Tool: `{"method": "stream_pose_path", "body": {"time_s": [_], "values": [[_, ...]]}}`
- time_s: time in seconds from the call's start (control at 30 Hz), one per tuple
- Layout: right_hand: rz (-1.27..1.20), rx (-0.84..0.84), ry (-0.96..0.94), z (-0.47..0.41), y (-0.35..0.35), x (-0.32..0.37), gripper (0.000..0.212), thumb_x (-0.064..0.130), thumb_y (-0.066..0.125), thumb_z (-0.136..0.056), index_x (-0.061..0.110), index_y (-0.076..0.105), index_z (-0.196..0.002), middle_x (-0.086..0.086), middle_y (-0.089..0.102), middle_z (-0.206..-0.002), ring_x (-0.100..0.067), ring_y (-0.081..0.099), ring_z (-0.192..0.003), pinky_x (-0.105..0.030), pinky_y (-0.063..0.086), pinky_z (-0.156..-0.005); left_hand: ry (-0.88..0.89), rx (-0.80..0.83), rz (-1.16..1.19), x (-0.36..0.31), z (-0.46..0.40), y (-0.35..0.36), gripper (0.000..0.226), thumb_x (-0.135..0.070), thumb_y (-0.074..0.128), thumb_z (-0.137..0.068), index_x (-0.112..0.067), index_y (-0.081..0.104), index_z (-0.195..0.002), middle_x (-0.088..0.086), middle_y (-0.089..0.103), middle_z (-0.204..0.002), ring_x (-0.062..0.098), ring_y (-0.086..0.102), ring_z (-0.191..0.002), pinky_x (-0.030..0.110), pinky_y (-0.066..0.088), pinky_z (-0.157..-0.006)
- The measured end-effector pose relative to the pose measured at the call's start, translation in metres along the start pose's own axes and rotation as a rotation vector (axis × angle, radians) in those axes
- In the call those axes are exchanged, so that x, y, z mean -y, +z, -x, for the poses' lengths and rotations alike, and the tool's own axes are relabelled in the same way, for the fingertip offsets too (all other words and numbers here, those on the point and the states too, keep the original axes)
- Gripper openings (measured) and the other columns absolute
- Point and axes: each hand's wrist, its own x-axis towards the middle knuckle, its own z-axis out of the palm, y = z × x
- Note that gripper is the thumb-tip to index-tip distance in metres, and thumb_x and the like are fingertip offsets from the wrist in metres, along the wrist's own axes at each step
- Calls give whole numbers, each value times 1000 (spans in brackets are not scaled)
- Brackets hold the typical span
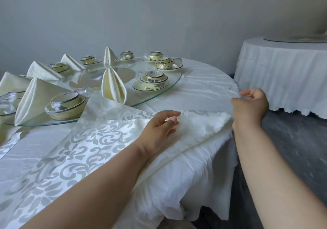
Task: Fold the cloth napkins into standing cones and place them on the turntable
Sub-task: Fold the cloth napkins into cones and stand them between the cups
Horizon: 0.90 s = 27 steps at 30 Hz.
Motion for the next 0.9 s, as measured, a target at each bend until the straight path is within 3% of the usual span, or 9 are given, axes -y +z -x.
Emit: {"method": "stream_pose_path", "body": {"time_s": [0.07,0.17,0.27,0.37,0.5,0.6,0.7,0.8,0.9], "values": [[207,31,-225,5,1,0,29,5,68,-72,27,49,-72,1,47,-92,-14,50,-80,-23,43,-74,-6,21,-60,-4,0,0,18,-16,50,-98,-23,64,-107,4,53,-130,19,59,-114,30,50,-92],[246,467,-348,24,12,-1,22,14,74,-76,24,55,-69,3,56,-77,-13,51,-70,-26,43,-69,-31,-18,-188,-12,0,-4,15,-23,52,-98,-26,63,-107,8,59,-121,18,59,-113,34,53,-93],[397,826,-398,50,24,-3,17,27,74,-79,21,61,-70,5,63,-70,-10,55,-64,-29,46,-66,-28,-50,-495,-21,9,-19,17,-33,53,-96,-25,65,-105,-3,65,-104,16,62,-103,36,52,-92],[551,1028,-448,79,33,0,19,41,69,-81,22,64,-78,7,65,-76,-7,59,-71,-28,48,-69,-37,-43,-784,-32,35,-43,22,-39,49,-96,-24,64,-95,-9,62,-86,13,59,-82,29,47,-80],[554,1323,-500,114,36,13,24,49,70,-78,29,66,-90,13,63,-90,1,57,-87,-23,48,-80,36,-114,-1008,-41,93,-77,22,-46,49,-92,-32,67,-92,-14,61,-93,1,57,-87,22,46,-80],[550,1644,-573,133,29,18,34,49,79,-68,36,65,-96,17,58,-98,2,53,-98,-17,44,-86,81,-68,-1076,-41,143,-101,34,-69,50,-75,-39,65,-82,-18,57,-87,0,56,-87,13,42,-69],[559,1681,-665,141,28,18,20,39,81,-69,36,67,-84,17,58,-93,1,50,-96,-16,41,-83,13,69,-1139,-35,172,-121,51,-84,57,-59,-42,65,-87,-23,54,-91,-2,55,-90,10,41,-70],[555,1654,-637,144,29,23,14,31,77,-75,33,65,-69,15,61,-80,0,55,-75,-17,41,-68,57,39,-1112,-30,177,-131,17,-51,76,-72,-40,64,-75,-21,55,-87,0,56,-79,13,40,-65],[682,1729,-583,145,20,35,10,33,77,-75,29,69,-71,9,66,-76,-1,57,-66,-29,47,-66,-2,19,-1008,-34,180,-132,18,-31,78,-78,-34,65,-65,-13,59,-74,3,55,-65,16,40,-60]]}}
